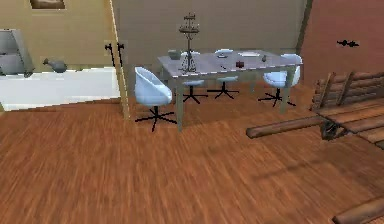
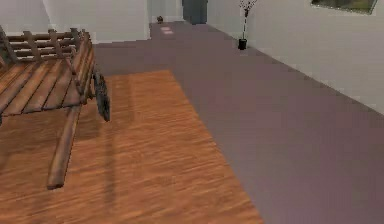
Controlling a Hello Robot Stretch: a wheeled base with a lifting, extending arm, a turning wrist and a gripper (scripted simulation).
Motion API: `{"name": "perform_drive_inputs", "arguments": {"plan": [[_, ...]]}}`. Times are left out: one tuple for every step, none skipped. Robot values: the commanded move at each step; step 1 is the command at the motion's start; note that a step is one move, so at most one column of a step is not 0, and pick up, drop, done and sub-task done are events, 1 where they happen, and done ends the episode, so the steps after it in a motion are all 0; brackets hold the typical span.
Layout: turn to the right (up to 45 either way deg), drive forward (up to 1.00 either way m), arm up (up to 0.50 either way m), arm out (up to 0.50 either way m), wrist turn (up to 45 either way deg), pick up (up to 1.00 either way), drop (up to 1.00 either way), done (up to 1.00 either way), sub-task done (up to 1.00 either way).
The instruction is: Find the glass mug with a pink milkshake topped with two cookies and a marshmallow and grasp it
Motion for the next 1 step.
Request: {"name": "perform_drive_inputs", "arguments": {"plan": [[-15.0,0.00,0.00,0.00,0.0,0.00,0.00,0.00,0.00]]}}
